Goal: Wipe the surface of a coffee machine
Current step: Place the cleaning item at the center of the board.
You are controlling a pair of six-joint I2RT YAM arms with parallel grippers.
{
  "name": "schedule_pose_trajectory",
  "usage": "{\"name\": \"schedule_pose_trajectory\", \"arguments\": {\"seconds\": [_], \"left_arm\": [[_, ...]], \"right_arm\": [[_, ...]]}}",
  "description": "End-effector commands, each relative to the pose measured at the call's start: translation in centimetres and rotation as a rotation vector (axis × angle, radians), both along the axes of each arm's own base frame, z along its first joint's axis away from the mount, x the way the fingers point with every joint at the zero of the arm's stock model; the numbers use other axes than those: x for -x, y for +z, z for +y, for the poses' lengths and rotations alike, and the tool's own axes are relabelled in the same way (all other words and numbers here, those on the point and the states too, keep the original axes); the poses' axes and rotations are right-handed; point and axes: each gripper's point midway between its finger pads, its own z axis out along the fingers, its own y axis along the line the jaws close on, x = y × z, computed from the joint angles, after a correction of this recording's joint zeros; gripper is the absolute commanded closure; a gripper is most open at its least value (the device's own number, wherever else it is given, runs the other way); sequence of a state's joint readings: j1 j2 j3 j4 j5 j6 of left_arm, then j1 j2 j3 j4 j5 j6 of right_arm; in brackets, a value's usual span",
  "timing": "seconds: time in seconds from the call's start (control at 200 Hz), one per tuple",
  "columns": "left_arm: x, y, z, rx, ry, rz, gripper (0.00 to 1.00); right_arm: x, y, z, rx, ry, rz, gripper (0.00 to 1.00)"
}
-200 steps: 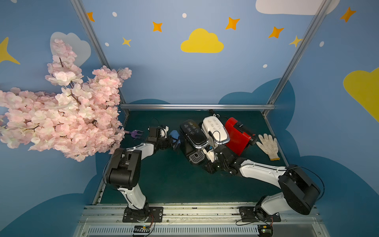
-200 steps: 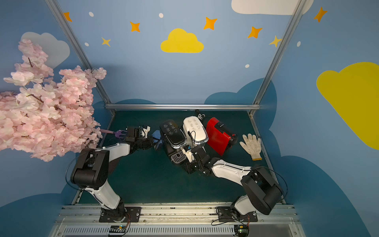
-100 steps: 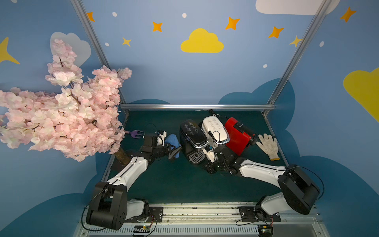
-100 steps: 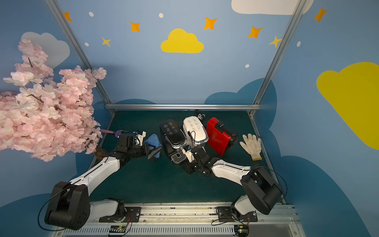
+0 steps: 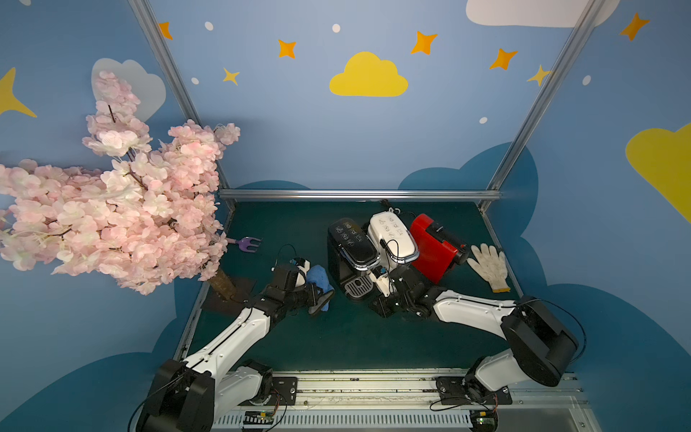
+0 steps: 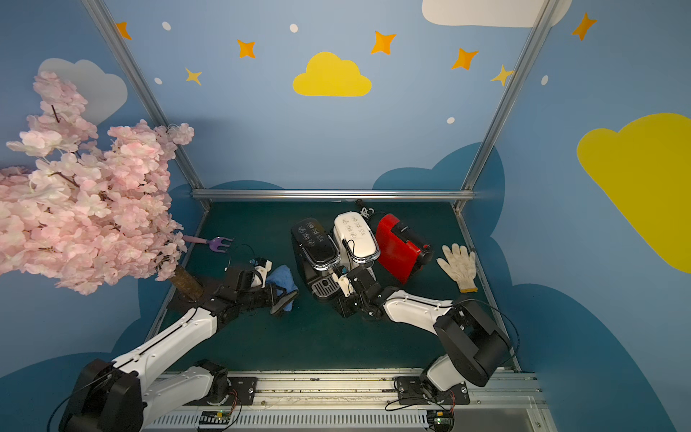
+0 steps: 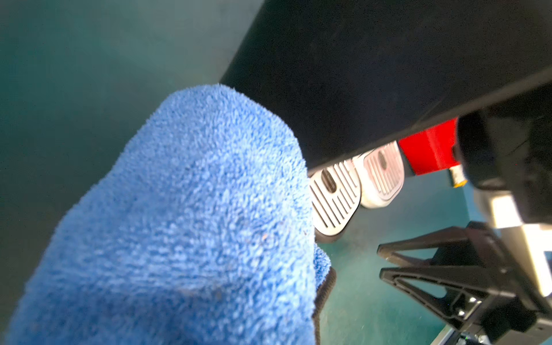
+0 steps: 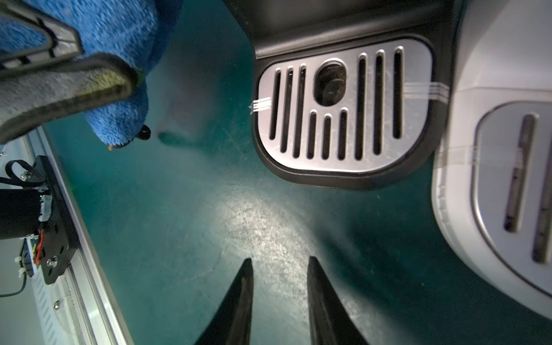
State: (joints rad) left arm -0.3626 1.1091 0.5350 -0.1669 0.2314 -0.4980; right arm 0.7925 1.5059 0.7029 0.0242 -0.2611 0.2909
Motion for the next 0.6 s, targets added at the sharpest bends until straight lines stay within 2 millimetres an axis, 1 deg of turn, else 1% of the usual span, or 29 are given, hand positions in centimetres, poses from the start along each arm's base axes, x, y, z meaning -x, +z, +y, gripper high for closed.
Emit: {"name": "schedule_pose_trajectory", "arguments": {"seconds": [0.0, 0.045, 0.095, 0.12, 0.215, 0.235, 0.255, 0.345, 0.446, 0.526, 0.596], "left_arm": [[1.1, -1.1, -0.2, -0.061, -0.041, 0.056, 0.79], [1.5, -1.3, -0.2, -0.082, -0.055, 0.071, 0.72], [1.7, -1.3, 0.1, -0.103, -0.050, 0.074, 0.57], [1.9, -1.3, 0.2, -0.110, -0.047, 0.071, 0.51], [1.9, -0.6, 1.1, -0.143, -0.020, 0.038, 0.34], [1.9, -0.3, 1.3, -0.149, -0.015, 0.029, 0.27], [1.9, 0.0, 1.5, -0.158, -0.012, 0.020, 0.24], [1.8, 1.3, 2.5, -0.203, 0.014, -0.021, 0.18], [1.5, 2.9, 4.1, -0.257, 0.066, -0.079, 0.12], [1.3, 4.4, 5.3, -0.286, 0.113, -0.131, 0.11], [1.1, 5.2, 6.0, -0.284, 0.149, -0.182, 0.10]], "right_arm": [[-0.9, 0.9, 0.5, -0.011, -0.009, -0.024, 0.68], [-1.0, 0.8, 0.4, -0.005, -0.013, -0.025, 0.68], [-1.1, 0.6, 0.3, 0.003, -0.017, -0.026, 0.68], [-1.1, 0.6, 0.3, 0.006, -0.015, -0.026, 0.68], [-1.2, 0.7, 0.2, 0.008, -0.019, -0.034, 0.68], [-1.2, 0.7, 0.2, 0.010, -0.021, -0.039, 0.69], [-1.3, 0.7, 0.1, 0.014, -0.024, -0.044, 0.68], [-1.5, 0.7, -0.4, 0.033, -0.037, -0.061, 0.68], [-1.6, 1.3, -1.0, 0.039, -0.053, -0.093, 0.68], [-1.5, 2.0, -2.0, 0.047, -0.084, -0.118, 0.68], [-1.3, 3.3, -2.8, 0.039, -0.105, -0.145, 0.69]]}}
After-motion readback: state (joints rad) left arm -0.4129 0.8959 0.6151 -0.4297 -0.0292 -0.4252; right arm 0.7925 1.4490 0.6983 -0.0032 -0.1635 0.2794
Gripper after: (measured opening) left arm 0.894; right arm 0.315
